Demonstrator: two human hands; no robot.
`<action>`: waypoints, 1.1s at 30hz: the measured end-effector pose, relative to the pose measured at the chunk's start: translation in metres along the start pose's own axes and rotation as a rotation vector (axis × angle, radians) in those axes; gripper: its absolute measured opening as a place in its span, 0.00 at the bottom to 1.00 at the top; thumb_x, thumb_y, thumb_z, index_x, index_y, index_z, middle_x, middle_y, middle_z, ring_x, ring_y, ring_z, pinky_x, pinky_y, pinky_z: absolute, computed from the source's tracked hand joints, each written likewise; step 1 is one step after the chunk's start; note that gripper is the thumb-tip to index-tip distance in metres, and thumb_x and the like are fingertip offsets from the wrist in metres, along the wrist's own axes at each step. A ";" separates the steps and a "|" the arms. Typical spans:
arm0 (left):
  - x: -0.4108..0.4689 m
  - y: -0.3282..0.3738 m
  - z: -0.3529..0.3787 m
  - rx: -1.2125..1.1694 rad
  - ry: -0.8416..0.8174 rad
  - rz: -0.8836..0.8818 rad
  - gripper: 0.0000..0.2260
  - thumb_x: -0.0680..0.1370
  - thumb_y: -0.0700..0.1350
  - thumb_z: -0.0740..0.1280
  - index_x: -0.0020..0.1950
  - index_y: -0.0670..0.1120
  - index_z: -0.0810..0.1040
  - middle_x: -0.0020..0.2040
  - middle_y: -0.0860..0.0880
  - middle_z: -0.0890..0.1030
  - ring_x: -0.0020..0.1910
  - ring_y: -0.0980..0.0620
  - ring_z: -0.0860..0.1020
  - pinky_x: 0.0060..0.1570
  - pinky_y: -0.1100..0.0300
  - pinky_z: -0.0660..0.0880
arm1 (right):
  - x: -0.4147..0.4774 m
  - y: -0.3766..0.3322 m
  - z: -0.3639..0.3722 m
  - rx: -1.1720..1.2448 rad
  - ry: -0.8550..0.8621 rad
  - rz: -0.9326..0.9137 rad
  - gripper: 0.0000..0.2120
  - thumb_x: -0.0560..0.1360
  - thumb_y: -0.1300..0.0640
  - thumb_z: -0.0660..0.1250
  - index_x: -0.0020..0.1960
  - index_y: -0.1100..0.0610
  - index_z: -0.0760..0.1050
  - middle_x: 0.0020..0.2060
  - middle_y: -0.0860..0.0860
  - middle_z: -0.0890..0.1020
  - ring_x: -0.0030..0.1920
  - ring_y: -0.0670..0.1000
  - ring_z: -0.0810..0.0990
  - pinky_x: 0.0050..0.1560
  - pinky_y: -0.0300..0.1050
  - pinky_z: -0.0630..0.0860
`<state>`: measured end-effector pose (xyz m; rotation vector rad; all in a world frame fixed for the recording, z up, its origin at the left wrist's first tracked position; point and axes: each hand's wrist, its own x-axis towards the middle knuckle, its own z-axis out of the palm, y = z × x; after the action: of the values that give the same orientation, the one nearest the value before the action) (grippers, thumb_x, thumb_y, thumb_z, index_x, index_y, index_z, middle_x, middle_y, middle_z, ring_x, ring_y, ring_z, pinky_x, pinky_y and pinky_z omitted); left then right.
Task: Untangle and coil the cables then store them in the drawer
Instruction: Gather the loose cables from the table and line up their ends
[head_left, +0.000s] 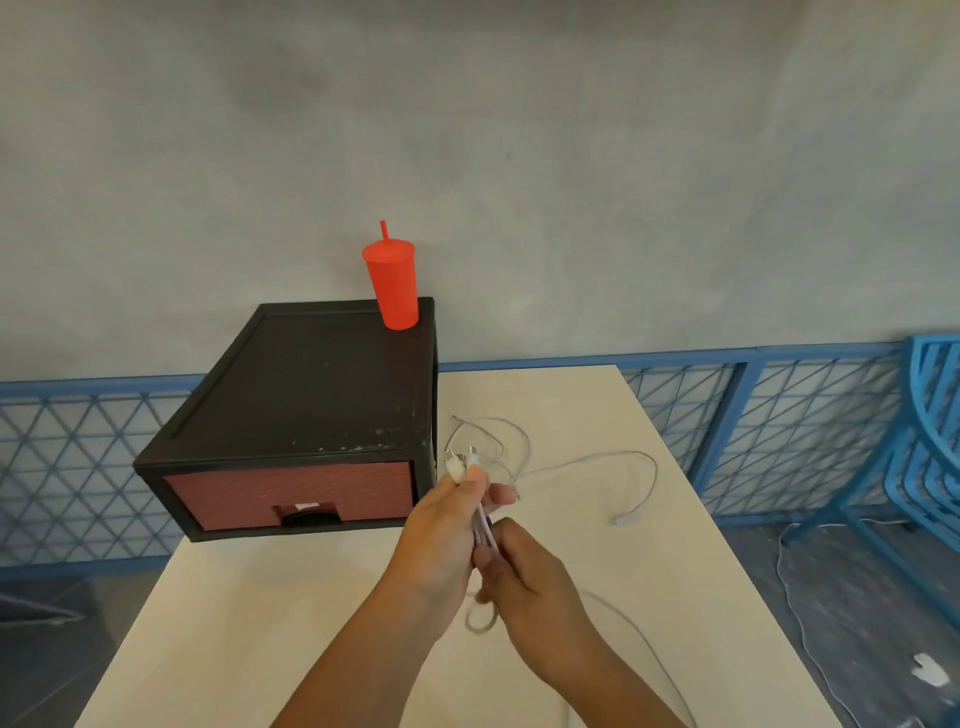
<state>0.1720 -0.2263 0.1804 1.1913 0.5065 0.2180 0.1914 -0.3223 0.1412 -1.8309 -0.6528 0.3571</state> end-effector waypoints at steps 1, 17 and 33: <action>0.000 0.002 -0.003 -0.040 -0.032 -0.004 0.14 0.81 0.47 0.56 0.39 0.43 0.75 0.38 0.46 0.80 0.41 0.47 0.78 0.37 0.55 0.73 | 0.000 0.000 0.001 -0.004 -0.028 -0.012 0.11 0.80 0.56 0.55 0.44 0.42 0.68 0.32 0.39 0.77 0.32 0.42 0.74 0.35 0.32 0.71; 0.020 0.015 -0.038 -0.415 -0.018 0.009 0.12 0.81 0.45 0.55 0.39 0.44 0.70 0.23 0.53 0.64 0.20 0.57 0.64 0.38 0.58 0.74 | 0.007 0.017 0.012 -0.351 -0.158 -0.149 0.08 0.80 0.50 0.53 0.42 0.50 0.62 0.28 0.44 0.65 0.28 0.44 0.64 0.30 0.41 0.60; 0.079 0.007 -0.045 -0.498 0.053 -0.090 0.18 0.80 0.54 0.54 0.37 0.45 0.73 0.24 0.51 0.66 0.22 0.57 0.66 0.33 0.60 0.70 | 0.067 0.054 0.018 -0.308 -0.218 -0.104 0.11 0.77 0.40 0.50 0.42 0.45 0.63 0.27 0.43 0.68 0.28 0.44 0.65 0.30 0.37 0.59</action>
<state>0.2199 -0.1533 0.1541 0.6779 0.5144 0.2798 0.2500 -0.2817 0.0890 -2.0560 -0.9947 0.4078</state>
